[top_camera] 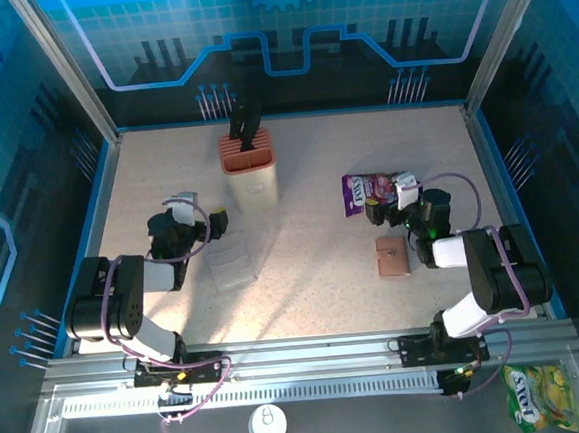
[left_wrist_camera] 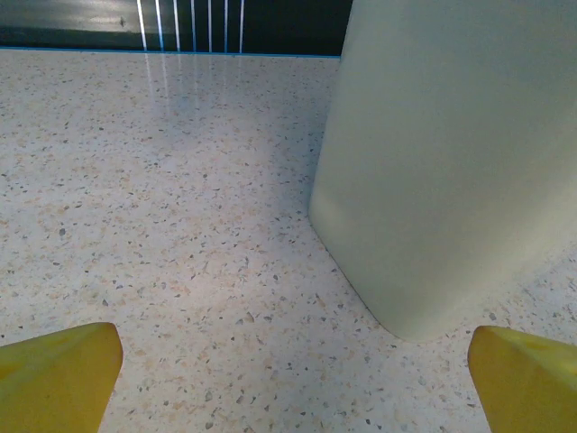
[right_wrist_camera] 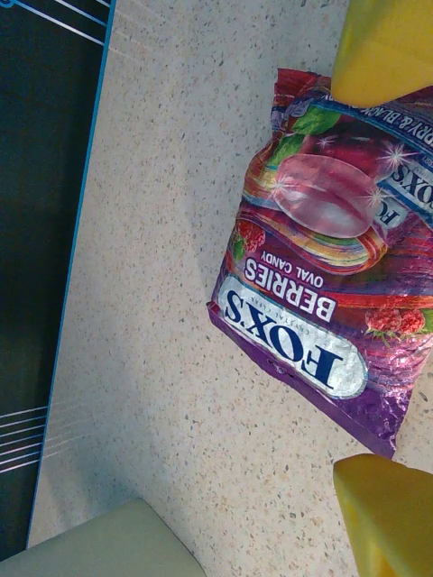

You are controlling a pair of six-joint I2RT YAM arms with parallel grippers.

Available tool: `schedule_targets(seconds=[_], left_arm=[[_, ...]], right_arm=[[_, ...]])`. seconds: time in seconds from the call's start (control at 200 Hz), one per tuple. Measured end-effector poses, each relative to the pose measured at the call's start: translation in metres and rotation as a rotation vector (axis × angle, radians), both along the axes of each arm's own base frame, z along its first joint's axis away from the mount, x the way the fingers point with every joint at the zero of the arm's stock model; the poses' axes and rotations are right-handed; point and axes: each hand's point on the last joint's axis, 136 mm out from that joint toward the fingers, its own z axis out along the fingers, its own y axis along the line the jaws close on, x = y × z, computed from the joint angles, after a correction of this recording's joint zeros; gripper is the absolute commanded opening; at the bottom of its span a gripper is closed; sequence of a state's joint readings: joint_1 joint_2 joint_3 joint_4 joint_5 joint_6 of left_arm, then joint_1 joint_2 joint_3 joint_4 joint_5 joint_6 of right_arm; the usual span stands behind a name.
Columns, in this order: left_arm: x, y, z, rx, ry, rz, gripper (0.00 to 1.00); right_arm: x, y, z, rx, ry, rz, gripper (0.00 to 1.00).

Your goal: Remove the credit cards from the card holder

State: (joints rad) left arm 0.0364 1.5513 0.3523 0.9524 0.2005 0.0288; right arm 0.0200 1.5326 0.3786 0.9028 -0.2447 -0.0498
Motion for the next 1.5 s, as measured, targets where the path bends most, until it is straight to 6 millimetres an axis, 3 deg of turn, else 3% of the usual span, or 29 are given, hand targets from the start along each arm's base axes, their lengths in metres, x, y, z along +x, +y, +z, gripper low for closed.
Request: schedule_targets(seconds=[0.83, 1.236, 1.501], left_arm=[[0.0, 0.001, -0.001, 0.0, 0.003, 0.009, 0.99], [0.002, 0.014, -0.002, 0.003, 0.011, 0.088, 0.99], [0.0, 0.022, 0.004, 0.018, 0.03, 0.136, 0.99]], right_arm=[[0.0, 0.0, 0.0, 0.0, 0.0, -0.002, 1.0], [0.003, -0.01, -0.002, -0.009, 0.008, -0.062, 1.0], [-0.002, -0.033, 0.001, -0.021, -0.002, -0.201, 1.0]])
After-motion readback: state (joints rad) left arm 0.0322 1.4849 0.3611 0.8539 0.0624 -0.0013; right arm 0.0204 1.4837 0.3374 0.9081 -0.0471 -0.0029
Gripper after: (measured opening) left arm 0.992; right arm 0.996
